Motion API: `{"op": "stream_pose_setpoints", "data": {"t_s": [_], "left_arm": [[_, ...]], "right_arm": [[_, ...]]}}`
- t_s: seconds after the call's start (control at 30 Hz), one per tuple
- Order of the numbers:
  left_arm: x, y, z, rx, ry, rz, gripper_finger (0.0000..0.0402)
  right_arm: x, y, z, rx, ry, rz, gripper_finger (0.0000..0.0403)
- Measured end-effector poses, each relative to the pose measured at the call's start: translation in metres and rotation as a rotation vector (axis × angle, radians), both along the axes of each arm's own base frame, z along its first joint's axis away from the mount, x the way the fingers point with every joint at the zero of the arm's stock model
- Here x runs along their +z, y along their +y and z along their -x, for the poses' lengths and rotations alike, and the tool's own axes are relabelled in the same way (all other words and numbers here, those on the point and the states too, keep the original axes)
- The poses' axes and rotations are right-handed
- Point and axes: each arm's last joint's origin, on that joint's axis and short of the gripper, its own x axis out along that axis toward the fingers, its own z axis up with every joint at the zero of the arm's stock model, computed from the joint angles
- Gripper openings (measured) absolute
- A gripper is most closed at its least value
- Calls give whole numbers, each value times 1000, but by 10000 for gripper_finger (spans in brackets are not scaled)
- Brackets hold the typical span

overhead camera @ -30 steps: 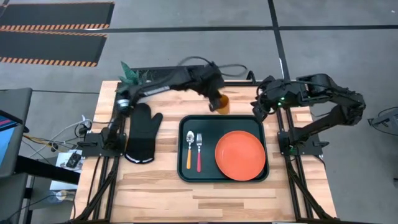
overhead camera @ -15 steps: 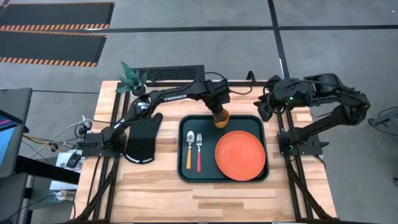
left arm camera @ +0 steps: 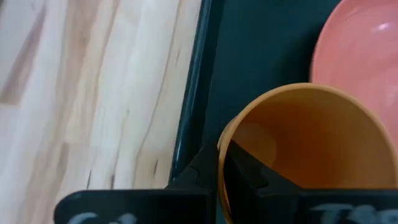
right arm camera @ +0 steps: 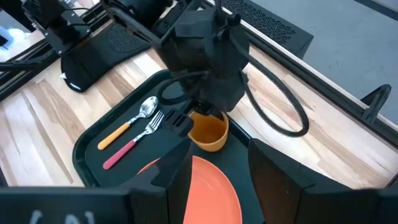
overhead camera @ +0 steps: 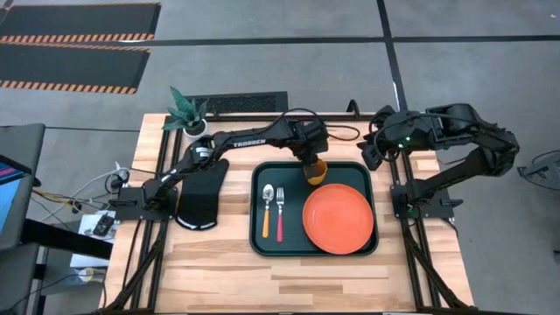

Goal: Pick and place plate/cup/fork/spoon on tray
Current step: Put the yellow cup at the top of the plate on the black tray, then return to Home Position

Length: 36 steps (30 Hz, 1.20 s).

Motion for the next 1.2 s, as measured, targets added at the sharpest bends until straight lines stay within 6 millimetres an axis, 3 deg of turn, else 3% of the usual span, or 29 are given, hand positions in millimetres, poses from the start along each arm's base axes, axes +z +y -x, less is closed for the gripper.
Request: {"op": "stream_pose_setpoints", "data": {"t_s": [0.5,1.2], "left_arm": [[-3,-4,-4,7,-16,-43,23],[-1,-3,-5,25,-45,-17,206]], "right_arm": [[0,0,0,-6,-4,-5,179],[0,0,0,-5,-3,-5,179]]}}
